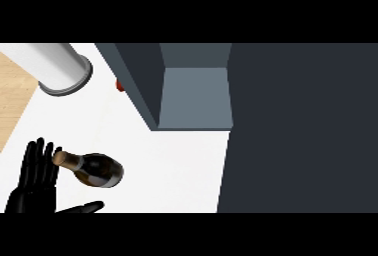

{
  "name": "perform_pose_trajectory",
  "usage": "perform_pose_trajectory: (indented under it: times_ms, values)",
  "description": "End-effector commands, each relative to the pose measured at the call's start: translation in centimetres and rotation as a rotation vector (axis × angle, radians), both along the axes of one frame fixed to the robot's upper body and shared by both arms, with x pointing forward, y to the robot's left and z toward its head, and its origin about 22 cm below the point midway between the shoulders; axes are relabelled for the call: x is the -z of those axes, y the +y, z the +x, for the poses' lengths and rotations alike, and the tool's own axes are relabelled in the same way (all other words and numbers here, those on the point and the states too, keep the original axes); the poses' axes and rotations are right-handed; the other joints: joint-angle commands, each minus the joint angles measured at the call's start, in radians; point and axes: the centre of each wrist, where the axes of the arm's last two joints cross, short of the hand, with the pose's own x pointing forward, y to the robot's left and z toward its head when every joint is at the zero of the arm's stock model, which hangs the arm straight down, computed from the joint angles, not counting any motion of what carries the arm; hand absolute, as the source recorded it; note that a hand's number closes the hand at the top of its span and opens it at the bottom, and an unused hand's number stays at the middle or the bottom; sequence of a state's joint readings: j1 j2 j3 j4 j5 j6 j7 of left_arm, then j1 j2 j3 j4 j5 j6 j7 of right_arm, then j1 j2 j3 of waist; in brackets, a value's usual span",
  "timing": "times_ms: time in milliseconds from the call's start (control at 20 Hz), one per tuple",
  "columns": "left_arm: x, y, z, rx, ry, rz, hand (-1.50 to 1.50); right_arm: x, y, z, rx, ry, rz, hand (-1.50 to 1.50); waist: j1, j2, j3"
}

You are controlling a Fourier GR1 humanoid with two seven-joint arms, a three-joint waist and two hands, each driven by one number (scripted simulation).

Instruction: Pick up the wine, place it into the cabinet and close the cabinet

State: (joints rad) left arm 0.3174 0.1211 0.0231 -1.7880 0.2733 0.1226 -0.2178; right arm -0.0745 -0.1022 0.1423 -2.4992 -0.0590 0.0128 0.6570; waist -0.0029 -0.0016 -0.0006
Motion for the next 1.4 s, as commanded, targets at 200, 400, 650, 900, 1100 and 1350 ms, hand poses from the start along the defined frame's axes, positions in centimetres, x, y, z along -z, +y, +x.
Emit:
perform_pose_trajectory:
  times_ms: [200,400,650,900,1100,1350]
  values:
    - [3.1,1.7,0.7,0.04,0.017,-0.013,-1.5,-1.3,-0.5,-3.0,-0.008,-0.057,0.039,-1.5,-0.001,0.0,0.0]
    - [6.0,0.8,0.0,0.048,0.032,-0.021,-1.5,-1.5,-0.5,-4.0,-0.012,-0.04,0.03,-1.5,-0.003,0.0,0.0]
    - [4.8,2.2,-0.9,0.067,0.02,-0.034,-1.5,-1.0,-0.5,-4.4,-0.014,-0.057,0.023,-1.5,0.0,-0.002,0.001]
    - [5.8,0.8,1.6,0.062,0.019,-0.035,-1.5,-1.1,-1.3,-1.9,-0.033,-0.059,0.039,-1.5,0.001,0.001,0.001]
    - [7.0,2.4,2.4,0.057,0.02,-0.009,-1.5,-1.1,-0.1,-3.3,-0.014,-0.063,0.032,-1.5,-0.002,0.0,0.0]
    - [9.9,0.9,2.8,0.068,0.046,-0.022,-1.5,-1.0,-1.4,-2.7,-0.035,-0.064,0.016,-1.5,-0.003,0.001,0.0]
